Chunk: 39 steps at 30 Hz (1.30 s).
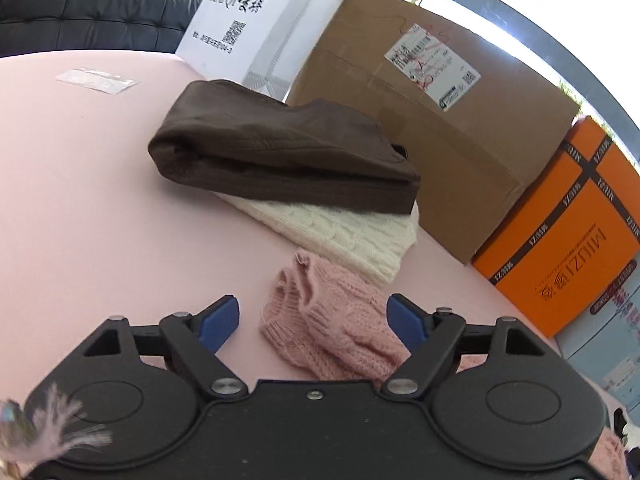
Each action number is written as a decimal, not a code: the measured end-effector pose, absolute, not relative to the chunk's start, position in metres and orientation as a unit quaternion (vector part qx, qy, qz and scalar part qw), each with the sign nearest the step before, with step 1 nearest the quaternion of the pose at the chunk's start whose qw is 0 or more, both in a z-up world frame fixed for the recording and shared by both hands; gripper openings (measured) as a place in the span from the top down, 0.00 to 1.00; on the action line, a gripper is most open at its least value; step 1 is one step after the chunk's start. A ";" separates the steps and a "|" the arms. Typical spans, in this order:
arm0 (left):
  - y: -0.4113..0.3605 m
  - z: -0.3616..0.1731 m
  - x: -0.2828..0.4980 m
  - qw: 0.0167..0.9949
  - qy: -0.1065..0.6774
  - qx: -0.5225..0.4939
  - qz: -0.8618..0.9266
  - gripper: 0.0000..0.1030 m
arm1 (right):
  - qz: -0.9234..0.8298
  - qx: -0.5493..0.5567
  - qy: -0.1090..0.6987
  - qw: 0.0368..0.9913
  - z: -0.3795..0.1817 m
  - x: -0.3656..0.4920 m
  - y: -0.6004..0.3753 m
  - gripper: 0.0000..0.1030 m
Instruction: Fold clothes
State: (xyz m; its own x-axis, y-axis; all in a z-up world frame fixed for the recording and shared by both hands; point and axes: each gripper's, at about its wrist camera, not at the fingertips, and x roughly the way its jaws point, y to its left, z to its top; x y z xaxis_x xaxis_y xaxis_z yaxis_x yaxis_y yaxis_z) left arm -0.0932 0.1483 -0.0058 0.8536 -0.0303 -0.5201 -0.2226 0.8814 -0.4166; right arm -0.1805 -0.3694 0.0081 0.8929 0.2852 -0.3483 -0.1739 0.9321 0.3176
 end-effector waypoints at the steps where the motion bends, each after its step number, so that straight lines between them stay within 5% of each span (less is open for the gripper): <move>1: 0.141 -0.006 -0.092 0.937 0.267 -0.218 0.049 0.24 | 0.119 0.140 0.198 0.963 0.008 -0.180 -0.369 0.13; 2: 0.135 -0.006 -0.089 0.939 0.269 -0.209 0.040 0.30 | 0.119 0.140 0.198 0.963 0.008 -0.180 -0.369 0.13; 4: 0.125 -0.007 -0.085 0.943 0.272 -0.191 0.022 0.64 | 0.118 0.140 0.200 0.963 0.008 -0.180 -0.369 0.13; 6: 0.118 -0.007 -0.081 0.945 0.275 -0.175 0.004 0.78 | 0.117 0.141 0.200 0.963 0.008 -0.180 -0.369 0.13; 9: 0.111 0.002 -0.084 0.960 0.246 -0.131 0.008 0.81 | 0.116 0.141 0.199 0.963 0.008 -0.180 -0.370 0.13; 14: 0.100 0.018 -0.088 0.979 0.190 -0.011 0.074 0.81 | 0.118 0.142 0.198 0.963 0.008 -0.181 -0.370 0.13; 21: 0.061 0.038 -0.114 0.988 0.120 0.000 -0.100 0.81 | 0.114 0.136 0.217 0.960 0.005 -0.176 -0.369 0.13; 32: -0.015 0.025 -0.124 0.943 0.171 0.042 -0.283 0.77 | 0.074 0.110 0.260 0.956 0.000 -0.167 -0.365 0.13; 33: -0.019 0.023 -0.123 0.940 0.179 0.041 -0.289 0.75 | 0.074 0.110 0.260 0.956 0.000 -0.167 -0.365 0.13; 37: -0.026 0.020 -0.119 0.928 0.196 0.021 -0.316 0.37 | 0.074 0.109 0.262 0.956 0.000 -0.167 -0.364 0.13; 39: -0.027 0.021 -0.122 0.921 0.190 -0.001 -0.341 0.27 | 0.074 0.110 0.262 0.956 0.000 -0.166 -0.364 0.13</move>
